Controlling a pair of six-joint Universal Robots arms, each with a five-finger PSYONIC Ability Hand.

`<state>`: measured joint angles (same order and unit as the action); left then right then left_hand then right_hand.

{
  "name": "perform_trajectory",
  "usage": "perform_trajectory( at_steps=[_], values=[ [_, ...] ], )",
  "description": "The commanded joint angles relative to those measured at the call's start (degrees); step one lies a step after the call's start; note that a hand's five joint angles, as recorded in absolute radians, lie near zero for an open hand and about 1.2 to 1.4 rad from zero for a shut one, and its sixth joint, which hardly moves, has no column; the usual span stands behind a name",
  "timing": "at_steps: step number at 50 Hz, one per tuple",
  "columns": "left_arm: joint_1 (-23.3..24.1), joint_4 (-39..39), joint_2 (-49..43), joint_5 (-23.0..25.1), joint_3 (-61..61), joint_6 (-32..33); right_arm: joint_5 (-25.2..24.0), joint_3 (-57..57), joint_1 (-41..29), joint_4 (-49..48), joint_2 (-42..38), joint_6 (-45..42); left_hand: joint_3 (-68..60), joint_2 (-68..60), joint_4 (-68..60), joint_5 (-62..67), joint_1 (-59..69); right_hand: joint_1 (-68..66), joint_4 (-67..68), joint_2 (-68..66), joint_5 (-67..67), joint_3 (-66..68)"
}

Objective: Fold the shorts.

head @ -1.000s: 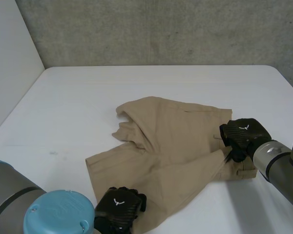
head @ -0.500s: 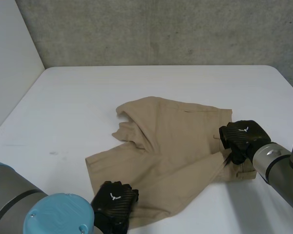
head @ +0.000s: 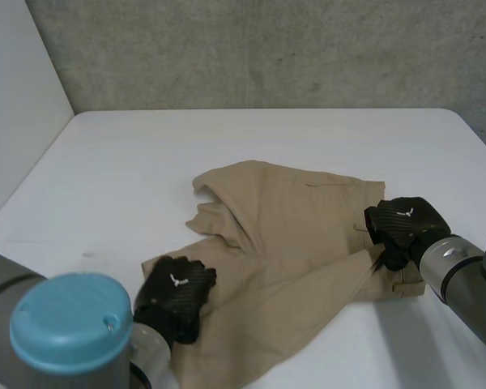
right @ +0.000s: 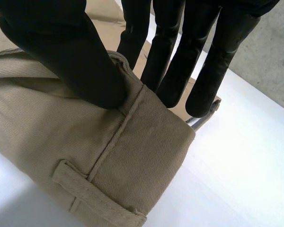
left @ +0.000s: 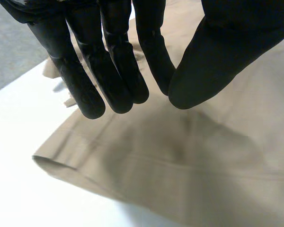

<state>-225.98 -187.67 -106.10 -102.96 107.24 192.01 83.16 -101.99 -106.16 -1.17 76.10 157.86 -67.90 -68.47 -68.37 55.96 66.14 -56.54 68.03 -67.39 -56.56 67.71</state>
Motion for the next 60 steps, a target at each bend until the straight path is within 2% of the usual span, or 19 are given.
perform_trajectory(
  at_steps=[1,4,5,7,9,20,34,46,60],
  values=[
    [1.8,2.4,3.7,2.7,0.8,0.0,0.7,-0.3,-0.1,-1.9,-0.1,0.3,-12.1,-11.5,-11.6,14.0,13.9,-23.5,12.0,-12.6,-13.4,12.3],
    [3.9,5.0,5.9,5.0,1.9,-2.3,1.5,-0.1,0.0,-2.5,-0.1,1.7,8.5,9.1,9.0,-6.5,-6.7,-23.5,12.0,-12.6,-13.4,12.3],
    [5.4,6.3,7.0,6.6,2.5,-3.9,1.7,0.0,0.0,-2.7,-0.2,2.2,21.4,22.0,21.9,-19.4,-19.6,-23.5,12.0,-12.6,-13.4,12.3],
    [6.9,7.2,7.7,8.1,3.0,-4.9,2.4,0.6,0.0,-2.9,-0.6,3.2,32.6,33.1,33.0,-30.6,-30.8,-23.5,12.0,-12.6,-13.4,12.3],
    [8.4,8.3,8.3,9.4,3.2,-5.3,2.7,1.0,0.0,-3.1,-0.9,3.4,37.8,38.4,38.3,-35.9,-36.1,-23.5,12.0,-12.6,-13.4,12.3],
    [8.4,7.9,7.1,9.0,5.1,-5.8,3.9,3.6,0.1,-4.4,-2.8,8.1,37.8,38.4,38.3,-35.9,-36.1,-23.5,12.0,-12.6,-13.4,12.3],
    [8.6,0.9,-2.4,0.1,2.4,-5.0,4.0,3.8,0.1,-4.1,-3.1,8.3,38.7,39.3,39.2,-36.7,-36.9,-23.5,12.0,-12.6,-13.4,12.3],
    [8.5,-0.1,-3.9,-0.4,0.8,-4.9,3.8,3.6,0.0,-3.9,-3.1,8.2,35.7,36.2,36.1,-33.7,-33.9,-23.5,12.0,-12.6,-13.4,12.3],
    [6.6,-0.9,-5.6,-1.8,0.3,-4.5,3.8,3.3,0.1,-3.8,-3.1,8.1,1.7,2.3,2.2,0.3,0.1,-23.5,12.0,-12.6,-13.4,12.3]
  ],
)
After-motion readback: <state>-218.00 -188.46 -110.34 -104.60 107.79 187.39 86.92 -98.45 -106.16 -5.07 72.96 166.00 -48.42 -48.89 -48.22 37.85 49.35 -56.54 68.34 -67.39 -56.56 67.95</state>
